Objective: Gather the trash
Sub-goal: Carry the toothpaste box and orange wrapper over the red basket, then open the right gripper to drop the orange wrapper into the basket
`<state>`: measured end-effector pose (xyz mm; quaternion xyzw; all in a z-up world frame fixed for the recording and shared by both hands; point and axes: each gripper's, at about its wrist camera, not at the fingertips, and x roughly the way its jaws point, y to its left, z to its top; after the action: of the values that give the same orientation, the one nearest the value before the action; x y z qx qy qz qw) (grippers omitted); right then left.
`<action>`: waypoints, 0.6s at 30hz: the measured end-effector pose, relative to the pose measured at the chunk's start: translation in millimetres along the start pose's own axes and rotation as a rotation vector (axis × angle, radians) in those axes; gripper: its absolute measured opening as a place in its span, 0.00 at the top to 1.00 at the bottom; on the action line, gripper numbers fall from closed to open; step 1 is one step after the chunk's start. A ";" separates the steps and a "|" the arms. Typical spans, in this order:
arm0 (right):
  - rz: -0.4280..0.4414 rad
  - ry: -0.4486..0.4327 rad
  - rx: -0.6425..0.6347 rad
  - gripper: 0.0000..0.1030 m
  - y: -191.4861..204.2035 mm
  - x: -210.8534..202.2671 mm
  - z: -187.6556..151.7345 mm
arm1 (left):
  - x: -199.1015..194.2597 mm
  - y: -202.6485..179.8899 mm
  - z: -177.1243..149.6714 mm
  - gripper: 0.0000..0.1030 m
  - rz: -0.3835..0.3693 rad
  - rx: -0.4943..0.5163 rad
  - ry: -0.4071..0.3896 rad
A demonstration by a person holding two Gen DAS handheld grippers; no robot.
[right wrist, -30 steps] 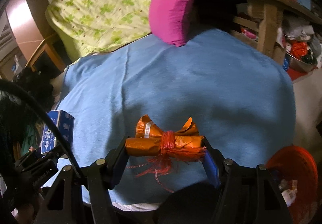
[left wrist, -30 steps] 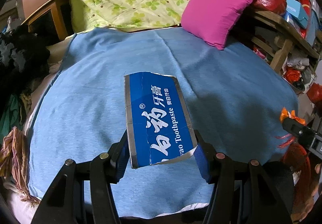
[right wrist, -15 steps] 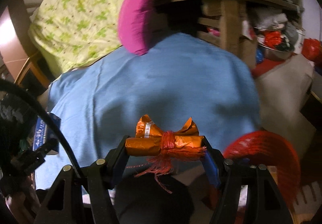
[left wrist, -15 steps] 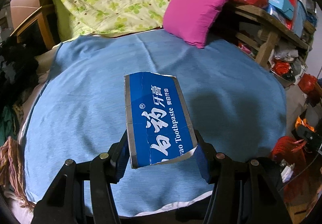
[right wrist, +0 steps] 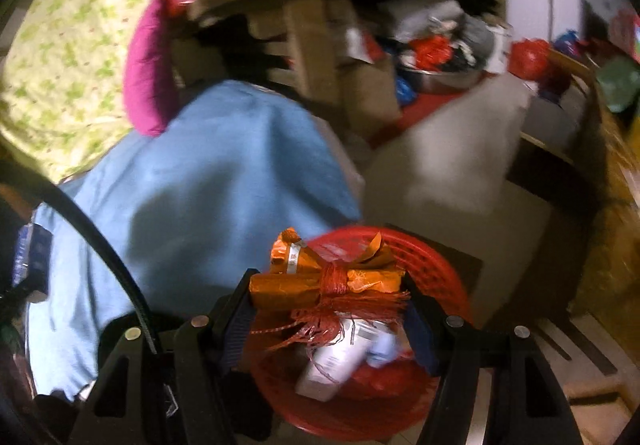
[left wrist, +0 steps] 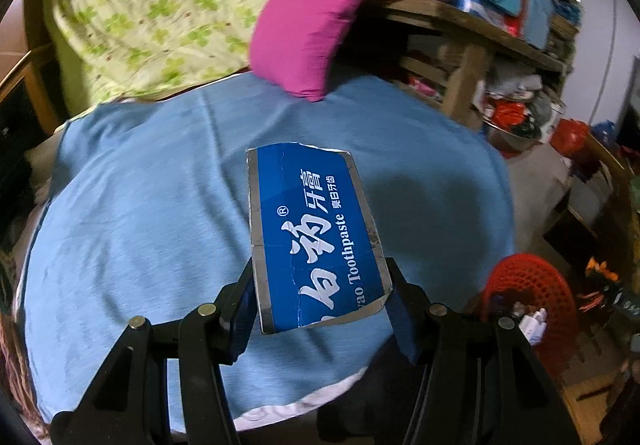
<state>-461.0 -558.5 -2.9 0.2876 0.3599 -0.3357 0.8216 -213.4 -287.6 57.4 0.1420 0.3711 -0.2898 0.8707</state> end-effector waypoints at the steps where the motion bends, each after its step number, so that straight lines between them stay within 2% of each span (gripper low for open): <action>1: -0.007 0.008 0.012 0.33 -7.4 1.6 -2.7 | -1.1 -6.2 0.4 0.42 -0.007 0.009 -0.001; 8: -0.026 0.079 0.042 0.32 -32.3 11.3 -25.5 | -3.7 -50.0 3.1 0.42 -0.072 0.084 -0.003; 15: -0.057 0.210 0.090 0.29 -44.8 40.4 -43.8 | 1.9 -83.1 1.9 0.42 -0.133 0.136 0.023; 16: -0.054 0.215 0.097 0.25 -46.5 40.9 -43.9 | 3.1 -88.5 1.2 0.42 -0.143 0.143 0.028; 18: -0.042 0.199 0.108 0.25 -47.9 35.6 -41.1 | 5.9 -97.7 -0.1 0.42 -0.159 0.153 0.041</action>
<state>-495.4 -570.6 -65.5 0.3559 0.4268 -0.3417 0.7579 -269.8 -367.3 50.0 0.1841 0.3756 -0.3826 0.8238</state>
